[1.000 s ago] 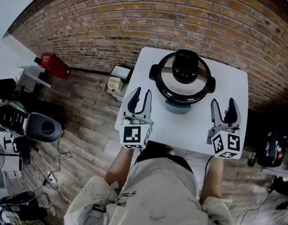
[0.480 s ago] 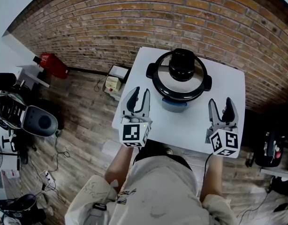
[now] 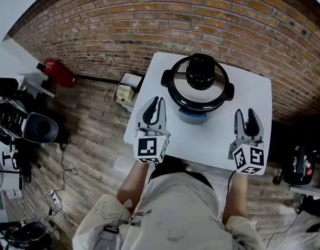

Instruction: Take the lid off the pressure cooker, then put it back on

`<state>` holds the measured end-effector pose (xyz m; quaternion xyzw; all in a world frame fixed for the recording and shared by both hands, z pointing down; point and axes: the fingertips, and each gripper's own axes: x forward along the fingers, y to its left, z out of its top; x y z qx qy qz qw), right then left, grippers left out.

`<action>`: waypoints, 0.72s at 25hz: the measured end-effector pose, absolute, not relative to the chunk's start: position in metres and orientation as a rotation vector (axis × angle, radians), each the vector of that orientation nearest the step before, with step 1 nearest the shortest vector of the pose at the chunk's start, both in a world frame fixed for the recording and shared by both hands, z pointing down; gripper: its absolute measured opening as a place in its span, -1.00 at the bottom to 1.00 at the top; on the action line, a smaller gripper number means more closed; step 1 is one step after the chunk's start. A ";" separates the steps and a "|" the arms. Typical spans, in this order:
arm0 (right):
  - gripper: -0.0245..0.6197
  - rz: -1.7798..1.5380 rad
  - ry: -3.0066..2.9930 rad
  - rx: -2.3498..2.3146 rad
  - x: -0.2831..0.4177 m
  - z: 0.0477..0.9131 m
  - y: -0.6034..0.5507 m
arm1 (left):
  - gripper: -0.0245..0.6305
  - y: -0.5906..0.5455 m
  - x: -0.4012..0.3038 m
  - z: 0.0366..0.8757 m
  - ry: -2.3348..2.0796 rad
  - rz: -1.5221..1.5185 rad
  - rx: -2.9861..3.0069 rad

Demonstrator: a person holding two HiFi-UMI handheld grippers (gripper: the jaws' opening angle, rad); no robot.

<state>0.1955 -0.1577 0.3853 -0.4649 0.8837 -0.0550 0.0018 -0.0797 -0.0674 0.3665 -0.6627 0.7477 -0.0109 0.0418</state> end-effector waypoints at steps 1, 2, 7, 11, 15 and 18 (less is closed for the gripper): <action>-0.38 -0.165 2.770 -1.466 0.196 0.384 -0.157 | -0.80 -0.067 -0.080 0.366 2.290 -0.029 -2.024; -0.48 -0.157 2.765 -1.477 0.197 0.383 -0.157 | -0.83 -0.067 -0.080 0.366 2.292 -0.025 -2.021; -0.87 -0.128 2.768 -1.493 0.195 0.380 -0.157 | -0.88 -0.067 -0.082 0.366 2.303 -0.022 -2.020; -0.87 -0.108 2.784 -1.497 0.194 0.382 -0.156 | -0.88 -0.065 -0.083 0.367 2.309 -0.023 -2.012; -0.87 -0.105 2.815 -1.487 0.193 0.383 -0.154 | -0.88 -0.063 -0.083 0.368 2.312 -0.018 -2.015; -0.87 -0.101 2.828 -1.487 0.193 0.383 -0.154 | -0.88 -0.063 -0.084 0.367 2.312 -0.020 -2.011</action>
